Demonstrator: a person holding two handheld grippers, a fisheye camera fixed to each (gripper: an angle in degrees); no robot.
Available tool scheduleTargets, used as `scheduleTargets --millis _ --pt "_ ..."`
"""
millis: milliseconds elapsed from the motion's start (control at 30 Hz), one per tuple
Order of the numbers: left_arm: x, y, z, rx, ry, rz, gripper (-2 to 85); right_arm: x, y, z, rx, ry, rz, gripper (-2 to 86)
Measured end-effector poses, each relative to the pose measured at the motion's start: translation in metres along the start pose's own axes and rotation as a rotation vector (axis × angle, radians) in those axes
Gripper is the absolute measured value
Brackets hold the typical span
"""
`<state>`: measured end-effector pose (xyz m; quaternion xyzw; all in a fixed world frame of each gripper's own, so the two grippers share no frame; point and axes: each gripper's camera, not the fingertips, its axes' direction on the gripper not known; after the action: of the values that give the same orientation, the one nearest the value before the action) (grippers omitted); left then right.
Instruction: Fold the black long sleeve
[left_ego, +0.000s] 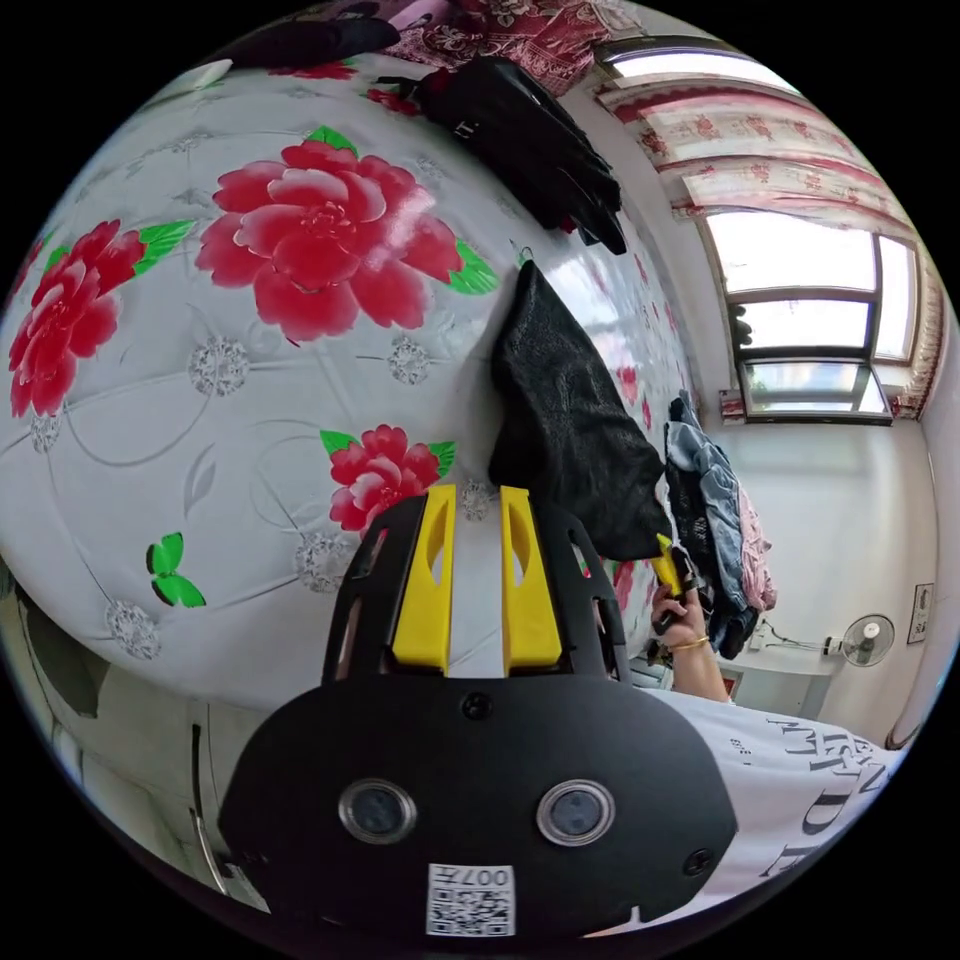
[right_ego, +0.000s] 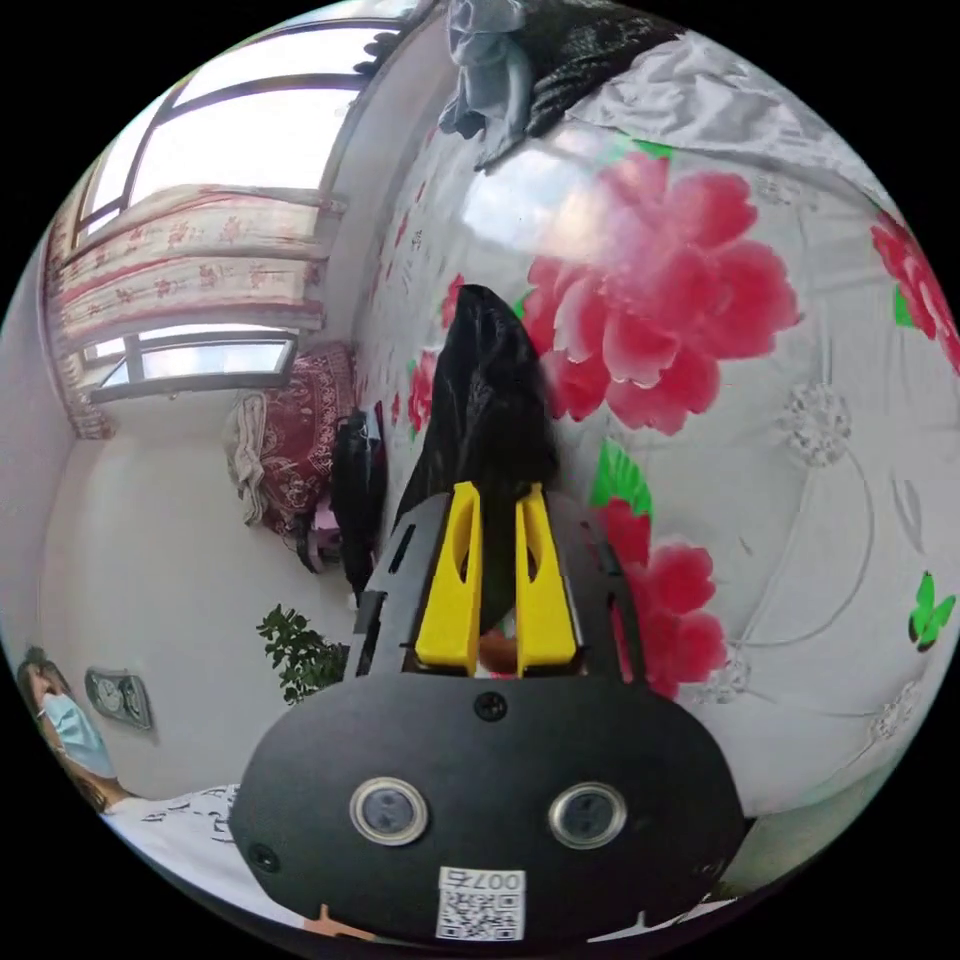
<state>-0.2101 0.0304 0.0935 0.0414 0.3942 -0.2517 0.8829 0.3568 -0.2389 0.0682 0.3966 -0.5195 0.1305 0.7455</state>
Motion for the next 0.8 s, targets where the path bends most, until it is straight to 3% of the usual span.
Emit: scheduleTargets --millis 167,267,333,433,500,800 --pt "-0.007 0.016 -0.013 0.066 -0.017 0.002 7.2 -0.199 0.057 0.100 -0.196 0.140 -0.753 4.4" --pt "-0.018 0.025 -0.014 0.072 0.023 -0.021 7.5 -0.262 0.133 0.180 -0.380 0.119 -1.034 5.3" --pt "-0.025 0.031 -0.014 0.077 0.046 -0.032 7.8 -0.270 0.175 0.230 -0.488 0.084 -1.096 6.6" --pt "-0.035 0.036 -0.012 0.073 0.103 -0.044 8.5 -0.250 0.218 0.302 -0.699 0.091 -1.066 8.5" --pt "-0.039 0.038 -0.010 0.064 0.132 -0.046 9.0 -0.229 0.221 0.322 -0.732 0.098 -1.001 9.3" --pt "-0.027 0.024 0.014 0.012 0.278 0.046 13.1 -0.095 0.112 0.331 -0.484 0.126 -0.444 11.5"
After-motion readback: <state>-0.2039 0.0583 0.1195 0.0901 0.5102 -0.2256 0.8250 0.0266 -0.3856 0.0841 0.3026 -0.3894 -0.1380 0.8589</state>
